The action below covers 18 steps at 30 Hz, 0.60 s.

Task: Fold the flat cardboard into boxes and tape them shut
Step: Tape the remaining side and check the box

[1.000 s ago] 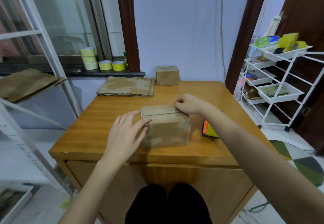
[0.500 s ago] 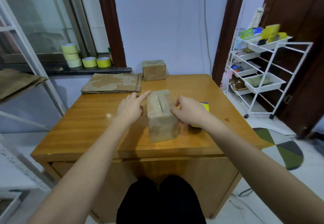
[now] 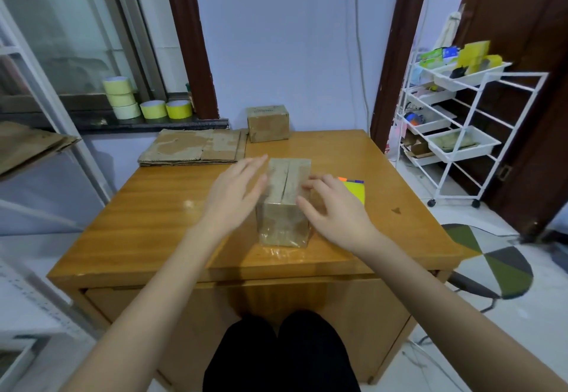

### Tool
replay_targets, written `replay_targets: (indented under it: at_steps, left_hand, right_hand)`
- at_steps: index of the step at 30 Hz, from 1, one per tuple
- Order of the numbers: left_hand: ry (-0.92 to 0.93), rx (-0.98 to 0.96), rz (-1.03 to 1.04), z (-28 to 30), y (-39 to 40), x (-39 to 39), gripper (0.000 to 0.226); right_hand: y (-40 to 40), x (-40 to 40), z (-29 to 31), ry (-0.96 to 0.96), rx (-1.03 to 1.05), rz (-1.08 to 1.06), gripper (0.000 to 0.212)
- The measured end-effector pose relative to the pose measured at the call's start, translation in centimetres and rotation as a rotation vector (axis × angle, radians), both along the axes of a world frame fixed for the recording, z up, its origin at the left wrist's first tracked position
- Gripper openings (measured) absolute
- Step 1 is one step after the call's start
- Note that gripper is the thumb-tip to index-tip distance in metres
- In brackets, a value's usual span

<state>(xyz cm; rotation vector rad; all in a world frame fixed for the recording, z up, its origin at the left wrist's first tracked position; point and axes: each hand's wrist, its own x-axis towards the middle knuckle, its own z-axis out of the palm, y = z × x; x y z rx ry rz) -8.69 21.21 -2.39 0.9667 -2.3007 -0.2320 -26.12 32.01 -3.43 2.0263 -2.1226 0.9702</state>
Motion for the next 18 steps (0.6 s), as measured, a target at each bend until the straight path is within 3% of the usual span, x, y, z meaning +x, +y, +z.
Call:
replay_targets:
  at_steps: [3,9,18]
  left_hand:
    - [-0.120,-0.001,-0.127,-1.3,2.1,0.8,0.053]
    - [-0.159,-0.131,-0.060,-3.2,2.2,0.0,0.046]
    - [-0.124,-0.184,0.016,-2.0,4.4,-2.0,0.045]
  right_hand:
    - [0.0,-0.6,-1.0,0.061,-0.037,0.106,0.036]
    - [-0.2,-1.6,-1.0,0.092,-0.073,0.118,0.036]
    - [3.8,-6.3,-1.7,-0.087,-0.245,-0.108,0.027]
